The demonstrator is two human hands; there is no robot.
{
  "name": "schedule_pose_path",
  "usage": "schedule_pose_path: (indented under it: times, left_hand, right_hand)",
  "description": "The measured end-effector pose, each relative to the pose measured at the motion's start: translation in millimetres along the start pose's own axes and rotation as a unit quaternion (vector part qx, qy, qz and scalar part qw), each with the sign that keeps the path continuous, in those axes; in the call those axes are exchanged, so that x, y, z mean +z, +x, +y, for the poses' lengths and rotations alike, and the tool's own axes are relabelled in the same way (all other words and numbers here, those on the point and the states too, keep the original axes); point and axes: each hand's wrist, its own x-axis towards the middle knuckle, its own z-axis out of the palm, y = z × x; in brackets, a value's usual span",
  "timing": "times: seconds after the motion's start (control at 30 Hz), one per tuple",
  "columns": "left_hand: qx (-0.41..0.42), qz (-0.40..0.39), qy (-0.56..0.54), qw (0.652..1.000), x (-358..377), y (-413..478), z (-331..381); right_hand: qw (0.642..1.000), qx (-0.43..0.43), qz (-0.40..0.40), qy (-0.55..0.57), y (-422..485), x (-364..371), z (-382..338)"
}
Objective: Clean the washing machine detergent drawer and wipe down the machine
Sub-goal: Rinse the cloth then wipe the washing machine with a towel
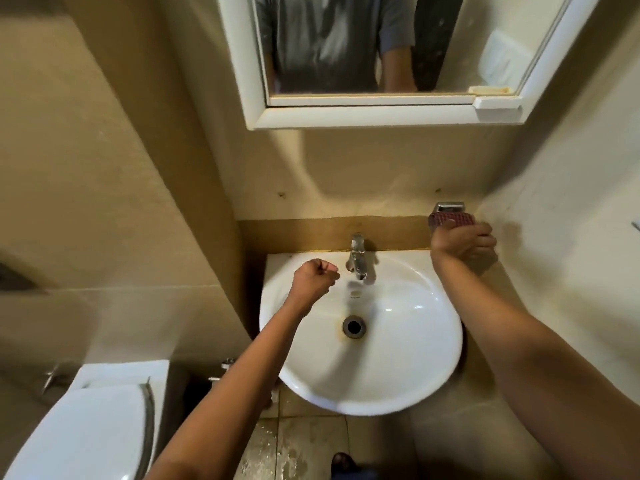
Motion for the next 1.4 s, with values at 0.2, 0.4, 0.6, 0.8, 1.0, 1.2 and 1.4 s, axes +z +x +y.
schedule_pose_path:
  times: [0.2, 0.4, 0.6, 0.8, 1.0, 1.2, 1.4]
  left_hand:
    - [-0.013, 0.044, -0.008, 0.999, -60.3, -35.7, -28.3]
    - [-0.004, 0.104, -0.012, 0.994, -150.3, -97.5, -57.6]
    - [0.010, 0.170, -0.021, 0.985, -259.5, -168.9, -71.1]
    - [0.040, 0.267, -0.064, 0.961, -369.0, -229.8, -77.9]
    - [0.066, 0.343, -0.083, 0.933, -449.3, -269.7, -76.9]
    - [0.082, 0.401, -0.092, 0.908, -508.2, -288.5, -66.7]
    - [0.086, 0.446, -0.073, 0.888, -566.3, -282.0, -57.8]
  right_hand:
    - [0.970, -0.202, -0.092, 0.095, -113.5, 5.1, 7.7]
    - [0.886, -0.389, -0.212, 0.134, -255.2, -8.5, 11.0]
    - [0.724, -0.603, -0.302, 0.145, -397.9, -42.9, -28.5]
    - [0.645, -0.661, -0.315, 0.219, -525.5, -74.1, -100.4]
    - [0.624, -0.683, -0.306, 0.223, -602.5, -93.2, -182.4]
    - [0.582, -0.726, -0.302, 0.209, -658.5, -100.8, -282.3]
    - [0.566, -0.729, -0.348, 0.165, -712.1, -100.0, -404.5]
